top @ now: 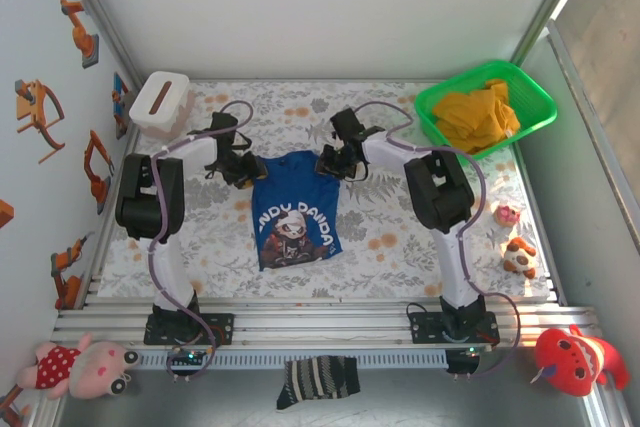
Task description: Fold the inside-out t-shirt
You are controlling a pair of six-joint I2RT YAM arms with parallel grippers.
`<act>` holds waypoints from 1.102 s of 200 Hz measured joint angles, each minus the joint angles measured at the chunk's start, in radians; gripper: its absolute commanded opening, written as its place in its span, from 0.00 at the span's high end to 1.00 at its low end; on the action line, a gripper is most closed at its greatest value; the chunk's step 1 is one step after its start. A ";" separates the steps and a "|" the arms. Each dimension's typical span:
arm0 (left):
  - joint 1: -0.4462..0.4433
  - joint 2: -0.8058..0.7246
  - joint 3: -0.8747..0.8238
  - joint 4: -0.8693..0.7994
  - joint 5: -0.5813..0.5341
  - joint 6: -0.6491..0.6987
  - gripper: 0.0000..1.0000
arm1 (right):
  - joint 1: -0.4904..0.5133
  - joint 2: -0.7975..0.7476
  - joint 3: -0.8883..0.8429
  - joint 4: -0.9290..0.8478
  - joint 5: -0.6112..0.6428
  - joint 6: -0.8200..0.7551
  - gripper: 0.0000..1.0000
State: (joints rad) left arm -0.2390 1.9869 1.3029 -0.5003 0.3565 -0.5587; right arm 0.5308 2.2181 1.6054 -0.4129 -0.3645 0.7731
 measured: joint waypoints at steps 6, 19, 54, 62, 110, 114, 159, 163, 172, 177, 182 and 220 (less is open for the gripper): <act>0.000 0.008 0.005 0.004 0.001 0.005 0.93 | -0.005 0.000 -0.001 0.000 -0.008 0.003 1.00; 0.004 0.019 0.013 0.014 0.014 0.018 1.00 | -0.007 0.000 -0.008 0.023 -0.013 0.005 1.00; 0.012 0.007 0.012 0.030 0.034 0.033 1.00 | -0.020 -0.048 -0.106 0.126 -0.034 0.006 1.00; 0.015 -0.005 0.013 0.037 0.040 0.032 1.00 | -0.025 -0.063 -0.122 0.135 -0.040 0.010 1.00; 0.047 -0.020 0.280 0.021 0.088 0.021 1.00 | -0.111 -0.087 0.043 0.162 -0.109 0.033 1.00; 0.048 -0.020 0.317 0.021 0.093 0.019 1.00 | -0.119 -0.087 0.069 0.163 -0.115 0.037 1.00; 0.053 -0.090 0.457 0.079 0.146 -0.008 1.00 | -0.178 -0.209 0.201 0.188 -0.145 0.043 1.00; 0.053 -0.106 0.441 0.087 0.151 -0.011 1.00 | -0.179 -0.228 0.196 0.190 -0.146 0.043 1.00; 0.051 -0.161 0.375 0.117 0.166 -0.022 1.00 | -0.180 -0.290 0.157 0.211 -0.149 0.048 1.00; 0.050 -0.195 0.333 0.132 0.174 -0.029 1.00 | -0.180 -0.331 0.121 0.227 -0.154 0.050 1.00; 0.050 -0.225 0.291 0.150 0.179 -0.033 1.00 | -0.177 -0.372 0.077 0.247 -0.158 0.055 1.00; 0.016 -0.496 -0.101 0.292 0.219 -0.076 1.00 | -0.120 -0.704 -0.407 0.378 -0.145 0.093 1.00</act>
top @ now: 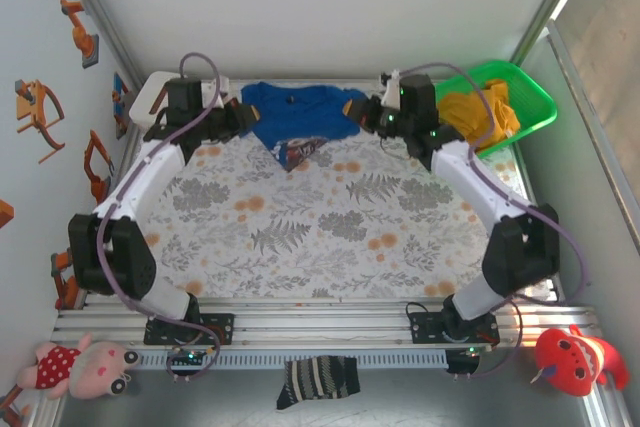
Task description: Fold the inside-out t-shirt
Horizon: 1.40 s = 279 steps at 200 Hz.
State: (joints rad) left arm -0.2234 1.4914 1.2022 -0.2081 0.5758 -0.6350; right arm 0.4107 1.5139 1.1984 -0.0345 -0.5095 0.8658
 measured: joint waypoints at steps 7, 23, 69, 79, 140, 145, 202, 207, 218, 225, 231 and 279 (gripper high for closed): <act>-0.013 -0.039 -0.069 0.022 -0.002 -0.008 1.00 | 0.020 -0.036 -0.083 0.013 0.014 0.004 1.00; -0.048 -0.108 -0.214 0.063 -0.012 -0.025 1.00 | 0.077 -0.087 -0.257 0.035 0.057 0.023 1.00; -0.097 -0.144 -0.423 0.087 -0.071 -0.087 1.00 | 0.136 0.001 -0.362 0.016 0.114 0.034 1.00; -0.097 -0.132 -0.418 0.089 -0.086 -0.090 1.00 | 0.135 0.035 -0.311 -0.002 0.127 0.015 1.00; -0.040 0.084 -0.194 0.053 -0.128 -0.058 1.00 | 0.117 0.266 0.103 -0.107 0.156 -0.138 1.00; -0.033 0.108 -0.171 0.046 -0.133 -0.053 1.00 | 0.111 0.293 0.129 -0.112 0.155 -0.146 1.00; 0.021 0.412 0.002 -0.021 -0.132 0.011 1.00 | 0.017 0.629 0.302 -0.164 0.113 -0.175 1.00; 0.021 0.432 0.006 -0.026 -0.130 0.015 1.00 | 0.015 0.644 0.301 -0.173 0.109 -0.174 1.00; 0.021 0.458 0.007 -0.038 -0.127 0.019 1.00 | 0.014 0.661 0.291 -0.182 0.104 -0.171 1.00; 0.021 0.467 0.007 -0.047 -0.122 0.021 1.00 | 0.014 0.660 0.283 -0.181 0.100 -0.168 0.92; 0.021 0.470 0.006 -0.051 -0.119 0.022 1.00 | 0.014 0.653 0.277 -0.180 0.099 -0.167 0.85; 0.026 0.412 0.003 -0.103 -0.129 0.046 0.55 | 0.010 0.489 0.172 -0.225 0.113 -0.175 0.64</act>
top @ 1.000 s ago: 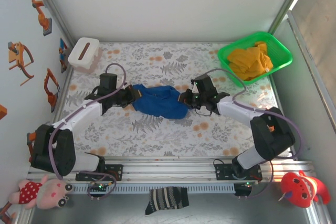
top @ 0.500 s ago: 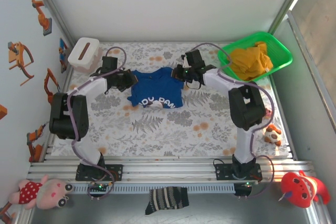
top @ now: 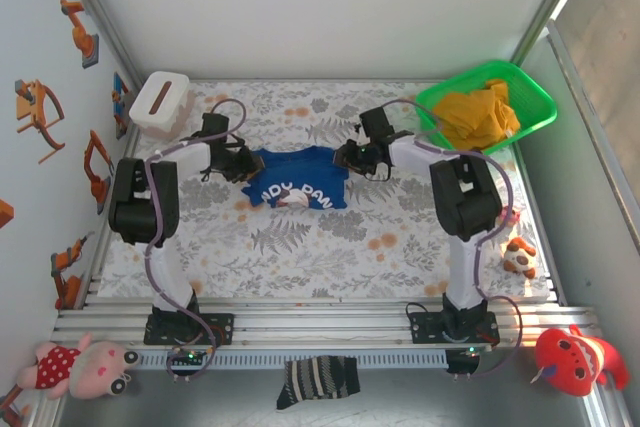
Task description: Fold the inside-out t-shirt
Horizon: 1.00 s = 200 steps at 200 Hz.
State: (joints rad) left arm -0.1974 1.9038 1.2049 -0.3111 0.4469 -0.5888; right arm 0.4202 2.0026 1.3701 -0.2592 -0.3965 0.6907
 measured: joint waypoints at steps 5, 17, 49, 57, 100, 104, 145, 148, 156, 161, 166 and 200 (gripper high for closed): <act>0.002 -0.020 -0.002 -0.011 -0.006 -0.003 0.51 | 0.000 -0.031 -0.008 -0.009 0.005 -0.005 0.63; 0.009 -0.083 -0.002 -0.032 -0.016 -0.004 0.46 | -0.001 -0.103 -0.016 -0.029 0.013 -0.008 0.64; -0.002 -0.230 0.025 -0.046 -0.020 -0.029 0.45 | 0.003 -0.247 -0.015 -0.009 0.011 -0.007 0.68; -0.018 -0.240 0.043 -0.044 -0.019 -0.037 0.44 | 0.007 -0.254 -0.015 0.003 0.009 0.002 0.70; -0.158 -0.175 0.071 -0.032 -0.017 -0.067 0.44 | 0.090 -0.159 -0.054 0.109 0.000 0.081 0.75; -0.168 -0.168 0.063 -0.029 -0.018 -0.069 0.45 | 0.100 -0.147 -0.071 0.124 -0.002 0.092 0.76; -0.210 -0.155 -0.161 0.014 -0.045 -0.087 0.45 | 0.126 -0.095 -0.312 0.281 -0.007 0.220 0.79; -0.210 -0.155 -0.182 0.019 -0.045 -0.089 0.44 | 0.126 -0.096 -0.329 0.295 -0.009 0.231 0.79; -0.212 -0.155 -0.224 0.037 -0.042 -0.094 0.45 | 0.125 -0.101 -0.365 0.352 -0.016 0.259 0.79; -0.214 -0.158 -0.242 0.059 -0.042 -0.095 0.45 | 0.126 -0.107 -0.377 0.375 -0.016 0.275 0.79; -0.214 -0.167 -0.251 0.074 -0.042 -0.099 0.44 | 0.127 -0.111 -0.386 0.392 -0.014 0.286 0.80; -0.214 -0.183 -0.266 0.098 -0.051 -0.098 0.41 | 0.132 -0.130 -0.401 0.414 -0.013 0.327 0.77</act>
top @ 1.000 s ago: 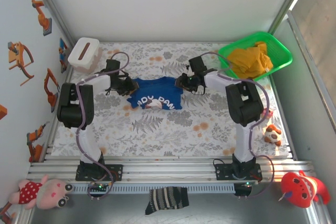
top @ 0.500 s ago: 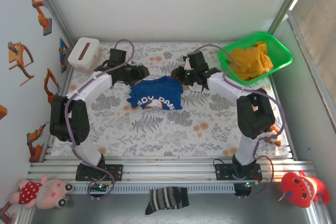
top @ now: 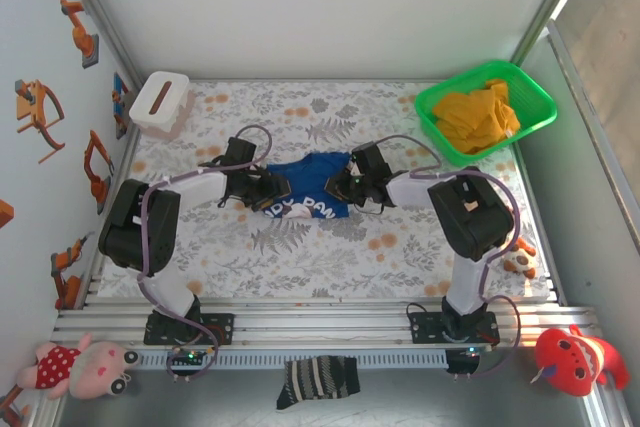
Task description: Fold the inside-out t-shirt
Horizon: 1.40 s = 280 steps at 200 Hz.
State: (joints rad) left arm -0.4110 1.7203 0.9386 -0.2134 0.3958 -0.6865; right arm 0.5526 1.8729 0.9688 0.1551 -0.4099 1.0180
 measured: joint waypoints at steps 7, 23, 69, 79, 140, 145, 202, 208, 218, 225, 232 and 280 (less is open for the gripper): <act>0.000 -0.008 0.000 -0.004 -0.006 0.002 0.39 | 0.001 -0.015 0.003 -0.020 0.000 -0.002 0.74; 0.004 -0.052 0.000 -0.035 -0.025 0.008 0.30 | 0.004 -0.070 0.023 -0.097 0.008 -0.023 0.67; 0.050 -0.244 -0.001 -0.109 -0.095 -0.012 0.19 | 0.005 -0.278 0.161 -0.277 0.050 -0.134 0.58; 0.061 -0.253 -0.001 -0.115 -0.099 -0.020 0.18 | 0.005 -0.311 0.174 -0.295 0.061 -0.152 0.58; 0.069 -0.110 -0.014 -0.105 -0.050 -0.057 0.17 | 0.005 -0.392 0.158 -0.422 0.116 -0.212 0.58; 0.064 -0.094 -0.014 -0.100 -0.043 -0.060 0.17 | 0.005 -0.401 0.151 -0.428 0.119 -0.212 0.58; 0.021 0.018 -0.014 0.028 0.028 -0.098 0.70 | -0.002 -0.498 0.098 -0.487 0.156 -0.229 0.58; 0.019 0.027 -0.016 0.040 0.029 -0.102 0.79 | -0.006 -0.507 0.097 -0.491 0.159 -0.230 0.58; 0.019 0.040 -0.020 0.053 0.032 -0.111 0.90 | -0.015 -0.520 0.096 -0.498 0.163 -0.231 0.58; 0.019 0.043 -0.023 0.061 0.035 -0.108 0.96 | -0.021 -0.528 0.096 -0.502 0.166 -0.232 0.58; 0.023 0.043 -0.025 0.063 0.036 -0.104 1.00 | -0.027 -0.535 0.095 -0.507 0.167 -0.233 0.58; 0.124 0.035 0.012 -0.050 0.007 0.026 1.00 | -0.050 -0.556 0.077 -0.511 0.169 -0.235 0.59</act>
State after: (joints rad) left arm -0.2867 1.7550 0.9508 -0.2630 0.4030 -0.6601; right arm 0.5022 1.3167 1.0462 -0.3561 -0.2405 0.7834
